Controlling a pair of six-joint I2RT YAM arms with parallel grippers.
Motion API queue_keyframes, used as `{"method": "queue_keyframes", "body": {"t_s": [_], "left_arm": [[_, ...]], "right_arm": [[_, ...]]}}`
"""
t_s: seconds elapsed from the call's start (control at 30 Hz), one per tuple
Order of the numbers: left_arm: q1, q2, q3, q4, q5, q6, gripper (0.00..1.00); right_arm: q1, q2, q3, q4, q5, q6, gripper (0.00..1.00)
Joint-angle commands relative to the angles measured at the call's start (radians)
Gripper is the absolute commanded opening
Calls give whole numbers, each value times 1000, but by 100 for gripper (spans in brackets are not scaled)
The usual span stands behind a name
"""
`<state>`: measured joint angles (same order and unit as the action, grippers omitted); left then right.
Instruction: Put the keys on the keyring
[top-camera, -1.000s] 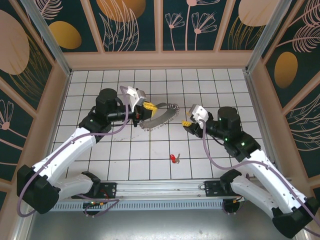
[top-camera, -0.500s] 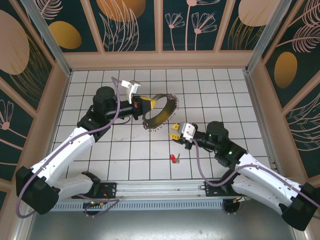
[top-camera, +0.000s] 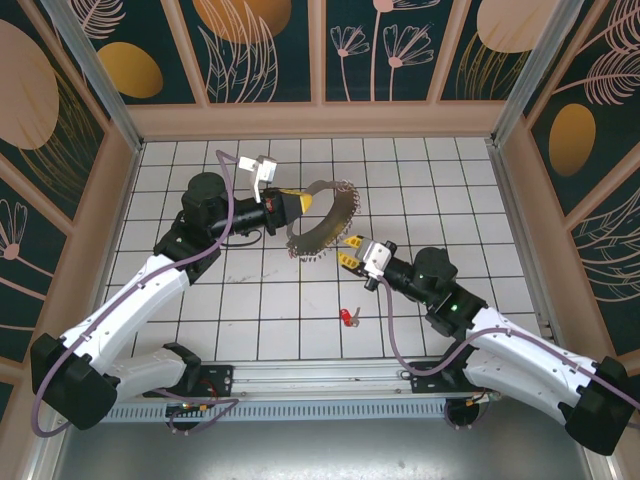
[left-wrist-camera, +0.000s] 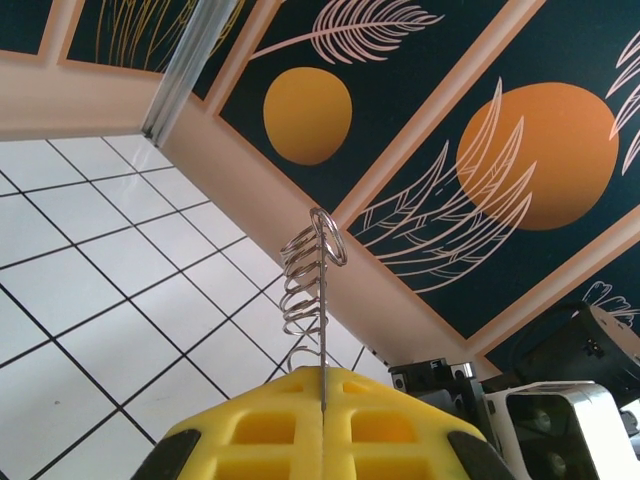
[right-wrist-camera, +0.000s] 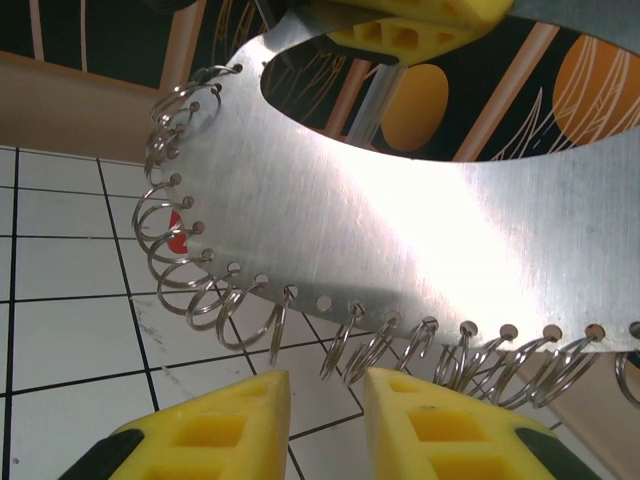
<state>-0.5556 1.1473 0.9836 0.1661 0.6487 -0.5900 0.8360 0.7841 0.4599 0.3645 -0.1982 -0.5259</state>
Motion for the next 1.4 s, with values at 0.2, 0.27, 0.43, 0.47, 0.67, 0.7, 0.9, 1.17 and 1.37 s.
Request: {"method": "queue_keyframes", "body": {"t_s": [0.2,0.27,0.43,0.47,0.67,0.7,0.9,1.17,1.37], "left_arm": [[2,-18,-5,84,17,-36,0],[2,-17,-5,89,19,-41,0],[2,-14,-5,97,23,-55,0],[2,-14,-5,97,25,-58,0],[2,-12,-5,100,34,-71,0],[2,-12,-5,100,34,-73,0],[2,-11,-5,109,41,-84,0],[2,-8,-29,120,45,-100,0],[2,-8,-31,119,45,-103,0]], "right_arm": [[11,-40,-26,63,64,-9,25],[11,-45,-30,75,74,-9,23],[11,-33,-28,89,86,-9,20],[11,-30,-29,97,91,-8,20],[12,-3,-29,149,120,0,20],[15,2,-29,156,127,0,20],[17,36,-23,188,162,12,20],[26,53,-20,222,167,18,21],[31,53,-20,229,175,14,20]]}}
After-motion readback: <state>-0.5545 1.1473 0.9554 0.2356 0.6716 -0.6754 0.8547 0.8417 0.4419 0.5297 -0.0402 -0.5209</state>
